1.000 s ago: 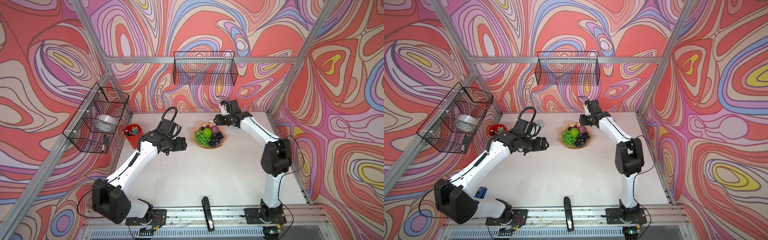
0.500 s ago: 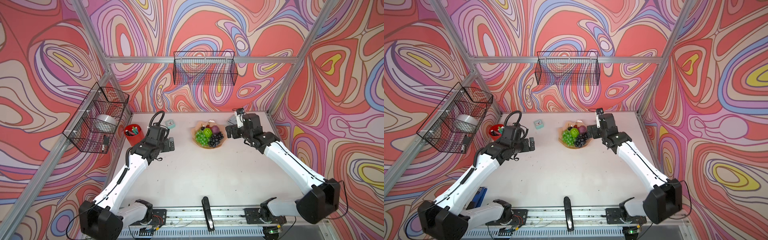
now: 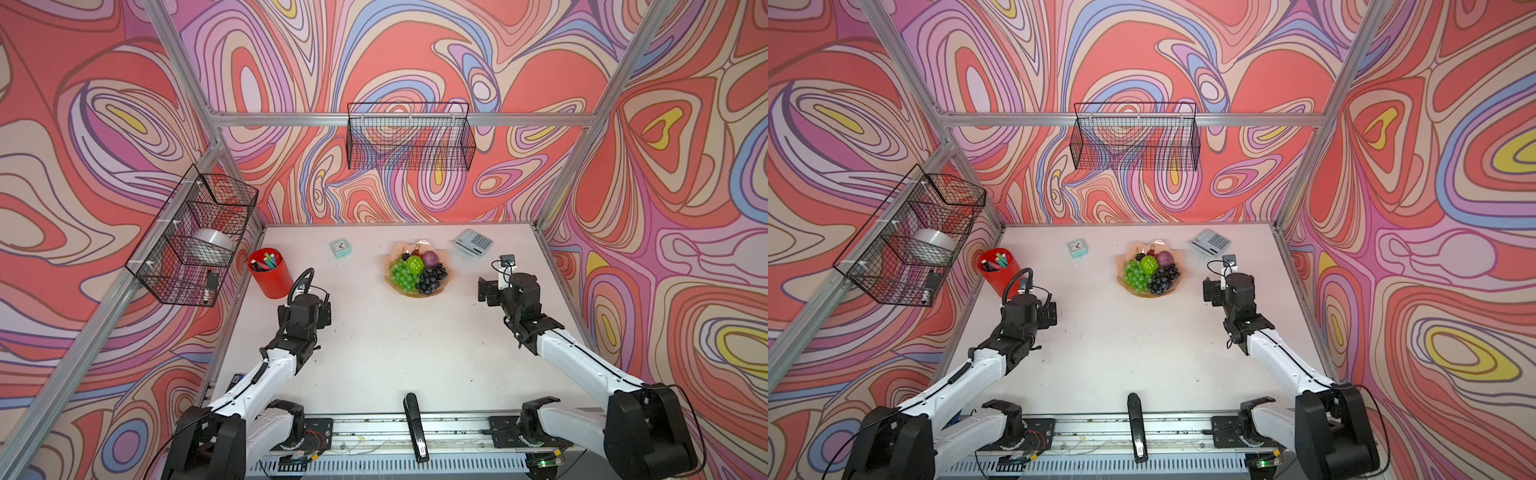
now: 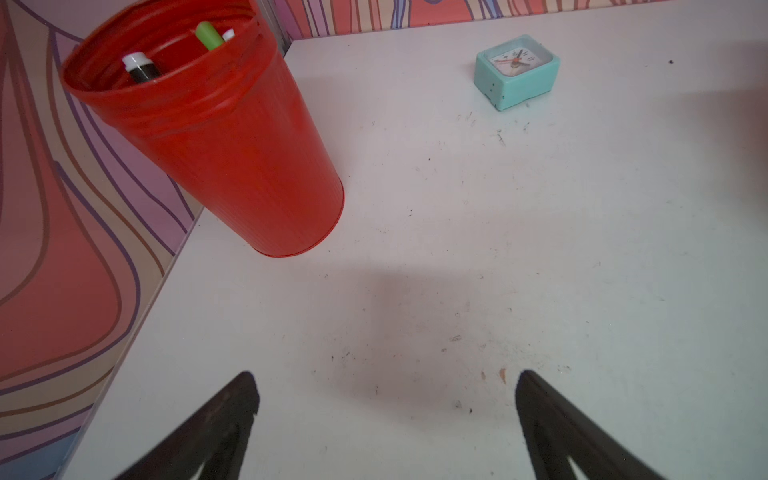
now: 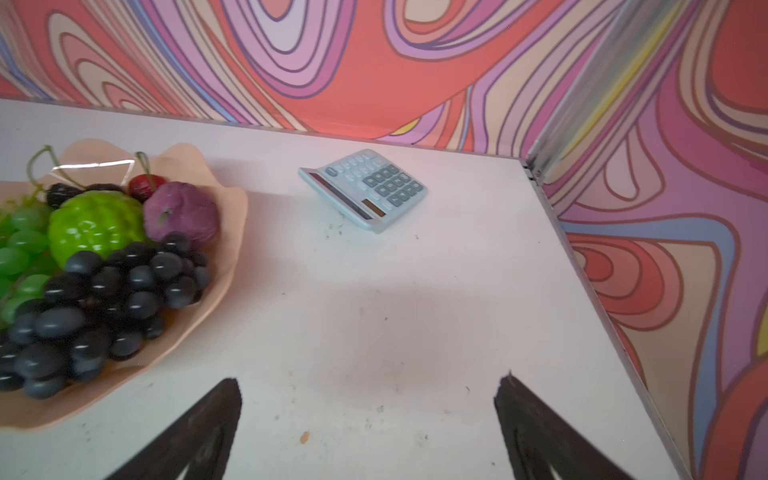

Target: Place and organize the fake fruits in the fruit bowl

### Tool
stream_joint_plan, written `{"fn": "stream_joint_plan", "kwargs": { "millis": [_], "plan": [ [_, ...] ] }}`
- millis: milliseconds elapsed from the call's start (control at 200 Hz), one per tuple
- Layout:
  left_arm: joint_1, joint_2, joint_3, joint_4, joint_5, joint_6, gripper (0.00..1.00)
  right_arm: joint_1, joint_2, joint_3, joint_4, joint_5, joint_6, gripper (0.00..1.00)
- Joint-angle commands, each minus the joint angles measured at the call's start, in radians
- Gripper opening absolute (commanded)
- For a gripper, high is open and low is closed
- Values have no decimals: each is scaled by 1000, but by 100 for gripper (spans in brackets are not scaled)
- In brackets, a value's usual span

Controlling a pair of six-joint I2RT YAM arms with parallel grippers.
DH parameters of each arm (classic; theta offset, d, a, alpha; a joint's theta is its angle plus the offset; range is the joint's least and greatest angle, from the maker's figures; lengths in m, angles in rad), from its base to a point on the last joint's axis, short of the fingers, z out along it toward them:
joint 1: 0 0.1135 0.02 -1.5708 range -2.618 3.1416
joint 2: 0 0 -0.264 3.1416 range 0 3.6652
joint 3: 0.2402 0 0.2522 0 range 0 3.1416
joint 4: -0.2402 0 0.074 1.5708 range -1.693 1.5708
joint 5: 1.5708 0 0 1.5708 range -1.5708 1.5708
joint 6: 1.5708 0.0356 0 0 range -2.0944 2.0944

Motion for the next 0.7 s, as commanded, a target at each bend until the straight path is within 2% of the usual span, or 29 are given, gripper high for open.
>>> {"fn": "stream_joint_plan", "kwargs": {
  "millis": [0,105,230,381,436,496,546,696],
  "plan": [
    [18,88,-49,340,-12,91,100,-47,56,-66,242,-12,43,98],
    [48,202,-64,507,37,100,99,-57,181,-95,413,-17,51,98],
    [77,317,-9,576,98,132,100,-68,359,-85,588,2,30,98],
    [155,424,-16,665,186,67,100,-83,467,-64,661,-30,42,98],
    [166,456,-43,762,205,72,100,-98,512,-81,729,-39,59,98],
    [169,433,-16,664,208,59,100,-124,551,-96,798,-44,88,98],
    [171,444,-20,693,211,61,100,-132,534,-82,726,-64,96,98],
    [171,450,-23,709,211,63,100,-141,541,-76,735,-102,89,98]
  ]
}}
